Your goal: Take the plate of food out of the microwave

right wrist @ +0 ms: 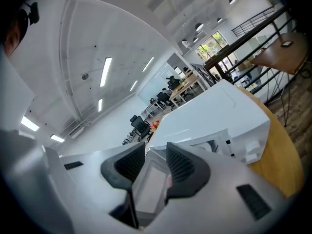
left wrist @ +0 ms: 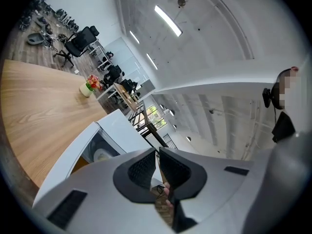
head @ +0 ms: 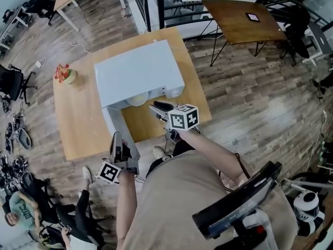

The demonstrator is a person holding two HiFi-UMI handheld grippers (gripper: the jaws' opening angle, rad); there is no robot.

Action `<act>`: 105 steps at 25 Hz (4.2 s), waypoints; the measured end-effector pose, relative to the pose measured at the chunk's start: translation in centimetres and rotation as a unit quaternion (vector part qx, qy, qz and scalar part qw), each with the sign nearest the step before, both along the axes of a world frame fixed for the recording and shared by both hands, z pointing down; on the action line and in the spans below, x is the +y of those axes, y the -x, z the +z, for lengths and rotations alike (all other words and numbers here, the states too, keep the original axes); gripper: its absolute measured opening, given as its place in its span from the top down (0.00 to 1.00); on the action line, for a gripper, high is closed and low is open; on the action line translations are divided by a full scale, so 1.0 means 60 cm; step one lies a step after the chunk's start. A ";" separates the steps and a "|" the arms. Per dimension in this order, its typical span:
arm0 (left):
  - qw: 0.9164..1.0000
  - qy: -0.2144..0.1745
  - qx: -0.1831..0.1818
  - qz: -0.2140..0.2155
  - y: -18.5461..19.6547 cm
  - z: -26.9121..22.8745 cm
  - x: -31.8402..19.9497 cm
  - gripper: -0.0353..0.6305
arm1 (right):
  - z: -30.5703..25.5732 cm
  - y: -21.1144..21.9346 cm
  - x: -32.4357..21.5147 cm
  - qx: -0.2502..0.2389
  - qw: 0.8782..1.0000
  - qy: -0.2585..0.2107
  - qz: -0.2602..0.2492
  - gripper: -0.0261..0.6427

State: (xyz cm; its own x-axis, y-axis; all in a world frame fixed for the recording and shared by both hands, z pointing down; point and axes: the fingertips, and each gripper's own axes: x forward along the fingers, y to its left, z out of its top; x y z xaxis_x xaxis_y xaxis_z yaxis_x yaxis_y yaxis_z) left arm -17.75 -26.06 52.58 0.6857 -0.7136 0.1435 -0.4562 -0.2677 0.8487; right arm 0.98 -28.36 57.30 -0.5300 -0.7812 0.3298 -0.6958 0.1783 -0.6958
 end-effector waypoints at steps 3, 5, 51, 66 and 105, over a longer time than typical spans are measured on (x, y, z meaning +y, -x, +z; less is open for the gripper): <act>1.000 0.000 -0.006 -0.009 -0.008 0.005 -0.008 0.94 | 0.029 0.003 -0.019 0.001 1.000 0.013 -0.015 0.75; 1.000 -0.003 -0.020 -0.014 -0.007 0.009 -0.012 0.94 | 0.051 0.008 -0.032 0.001 1.000 0.021 -0.021 0.75; 0.988 0.023 -0.144 -0.058 0.008 0.090 -0.084 0.94 | 0.519 0.026 -0.192 -0.023 0.980 0.183 0.079 0.77; 0.984 0.034 -0.146 -0.093 0.042 0.089 -0.057 0.94 | 0.514 0.050 -0.197 -0.132 0.960 0.217 0.117 0.77; 0.983 0.036 -0.146 -0.102 0.043 0.090 -0.031 0.94 | 0.497 0.052 -0.160 -0.284 0.922 0.232 0.121 0.93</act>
State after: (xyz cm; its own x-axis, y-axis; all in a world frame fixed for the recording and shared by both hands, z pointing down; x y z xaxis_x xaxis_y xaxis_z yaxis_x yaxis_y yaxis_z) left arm -20.32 -27.92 58.00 0.4513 -0.8126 0.3688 -0.7215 -0.0890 0.6867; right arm -2.11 -37.97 87.12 -0.5485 -0.7439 0.3818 -0.1764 -0.3434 -0.9225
